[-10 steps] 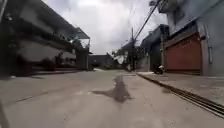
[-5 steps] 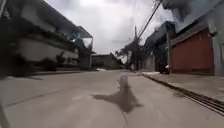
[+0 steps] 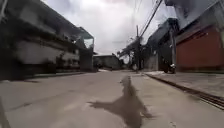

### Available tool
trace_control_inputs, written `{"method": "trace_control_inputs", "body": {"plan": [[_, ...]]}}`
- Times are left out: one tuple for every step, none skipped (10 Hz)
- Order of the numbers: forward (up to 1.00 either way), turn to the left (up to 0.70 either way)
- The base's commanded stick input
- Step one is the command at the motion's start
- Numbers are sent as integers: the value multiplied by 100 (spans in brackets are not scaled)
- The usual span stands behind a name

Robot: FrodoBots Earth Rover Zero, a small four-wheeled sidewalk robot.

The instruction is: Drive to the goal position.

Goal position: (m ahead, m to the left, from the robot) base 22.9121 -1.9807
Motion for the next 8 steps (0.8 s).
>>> {"method": "trace_control_inputs", "body": {"plan": [[70,7],[70,7],[70,1],[70,-16],[70,-28],[70,-28],[70,6],[70,7]]}}
